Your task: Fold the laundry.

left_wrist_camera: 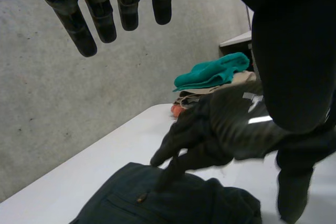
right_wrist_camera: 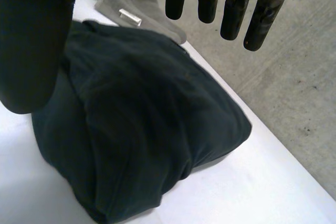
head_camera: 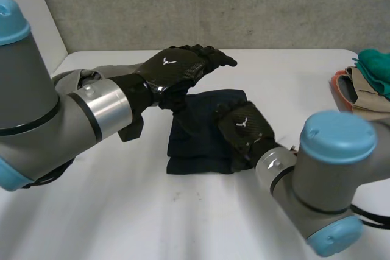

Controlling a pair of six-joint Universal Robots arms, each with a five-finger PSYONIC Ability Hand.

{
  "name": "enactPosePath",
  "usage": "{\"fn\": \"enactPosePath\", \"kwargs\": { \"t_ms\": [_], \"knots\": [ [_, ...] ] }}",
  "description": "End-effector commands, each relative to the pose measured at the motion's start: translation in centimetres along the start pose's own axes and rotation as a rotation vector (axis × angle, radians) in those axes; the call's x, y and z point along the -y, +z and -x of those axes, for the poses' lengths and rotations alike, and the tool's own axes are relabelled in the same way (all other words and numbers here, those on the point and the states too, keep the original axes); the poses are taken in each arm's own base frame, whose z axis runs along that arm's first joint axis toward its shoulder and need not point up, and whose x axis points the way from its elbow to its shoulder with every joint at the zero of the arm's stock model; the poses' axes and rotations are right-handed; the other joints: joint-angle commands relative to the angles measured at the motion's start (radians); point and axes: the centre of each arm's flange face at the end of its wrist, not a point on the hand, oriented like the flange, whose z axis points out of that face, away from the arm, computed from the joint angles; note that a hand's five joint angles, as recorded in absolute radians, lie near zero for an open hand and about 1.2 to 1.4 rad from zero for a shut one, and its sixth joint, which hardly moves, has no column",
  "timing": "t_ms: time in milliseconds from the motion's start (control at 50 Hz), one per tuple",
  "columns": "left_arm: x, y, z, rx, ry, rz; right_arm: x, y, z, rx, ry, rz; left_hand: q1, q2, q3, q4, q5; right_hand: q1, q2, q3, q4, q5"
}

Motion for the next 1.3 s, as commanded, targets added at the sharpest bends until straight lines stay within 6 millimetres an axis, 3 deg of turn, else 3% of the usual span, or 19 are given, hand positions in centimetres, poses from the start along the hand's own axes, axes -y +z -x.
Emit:
{"fn": "enactPosePath", "kwargs": {
  "t_ms": [20,260,400,540,580,620,640,680,760,940,1040,1160,1260,1300],
  "knots": [
    [0.1,-0.3,0.0,0.004,0.005,-0.005,-2.9,2.2,1.4,-0.026,-0.013,-0.022,0.006,-0.008,-0.014,-0.007,-0.025,0.014,-0.045,-0.041,-0.061,-0.057],
    [-0.2,-0.1,0.0,0.002,0.000,0.004,-4.4,5.3,1.9,-0.031,-0.042,-0.033,-0.005,-0.019,-0.025,-0.018,-0.037,0.014,-0.045,-0.041,-0.061,-0.057],
    [-0.3,-0.1,0.0,0.002,-0.003,0.007,-3.5,6.6,1.4,-0.045,-0.037,-0.077,-0.005,-0.019,-0.025,-0.018,-0.037,0.268,0.209,0.213,0.193,0.197],
    [-0.4,-0.1,0.0,0.001,-0.007,0.009,-4.3,8.6,1.6,-0.048,-0.042,-0.080,-0.005,-0.019,-0.025,-0.018,-0.037,0.412,0.352,0.357,0.337,0.341],
    [-0.6,-0.2,0.0,0.001,-0.009,0.013,-4.5,8.8,1.6,-0.046,-0.043,-0.083,-0.005,-0.019,-0.025,-0.018,-0.037,0.506,0.446,0.451,0.431,0.435],
    [-0.8,-0.2,0.0,0.002,-0.013,0.019,-4.5,9.1,1.5,-0.050,-0.042,-0.090,-0.005,-0.019,-0.025,-0.018,-0.037,0.796,0.736,0.741,0.721,0.725],
    [-0.8,-0.2,0.0,0.002,-0.013,0.019,-4.3,9.2,1.3,-0.060,-0.035,-0.098,-0.005,-0.019,-0.025,-0.018,-0.037,1.050,0.990,0.995,0.975,0.979],
    [-0.8,-0.2,0.0,0.002,-0.012,0.019,-3.8,9.2,0.9,-0.069,-0.035,-0.109,-0.005,-0.019,-0.025,-0.018,-0.037,1.235,1.176,1.180,1.160,1.164],
    [-0.7,-0.3,-0.1,0.003,-0.009,0.016,-2.3,9.0,-0.3,-0.094,-0.029,-0.143,-0.005,-0.019,-0.025,-0.018,-0.037,1.236,1.177,1.181,1.161,1.165],
    [-0.4,-0.4,0.1,0.009,-0.007,0.009,-1.0,9.5,-7.5,-0.179,-0.054,-0.210,-0.002,-0.016,-0.022,-0.016,-0.034,1.236,1.177,1.181,1.161,1.165],
    [-0.4,-0.4,0.3,0.015,-0.008,0.009,1.3,9.8,-12.1,-0.193,-0.106,-0.353,-0.002,-0.016,-0.022,-0.016,-0.034,1.236,1.177,1.181,1.161,1.165],
    [-0.3,-0.5,0.4,0.017,-0.008,0.007,3.6,9.3,-19.3,-0.243,-0.217,-0.510,0.001,-0.014,-0.020,-0.013,-0.031,1.236,1.177,1.181,1.161,1.165],
    [-0.4,-0.5,0.5,0.020,-0.009,0.008,4.5,8.0,-25.5,-0.262,-0.210,-0.593,0.003,-0.011,-0.017,-0.010,-0.028,1.236,1.177,1.181,1.161,1.165],
    [-0.4,-0.5,0.6,0.024,-0.010,0.009,4.4,6.9,-29.0,-0.277,-0.182,-0.623,0.003,-0.011,-0.017,-0.010,-0.028,1.236,1.177,1.181,1.161,1.165]
  ]
}}
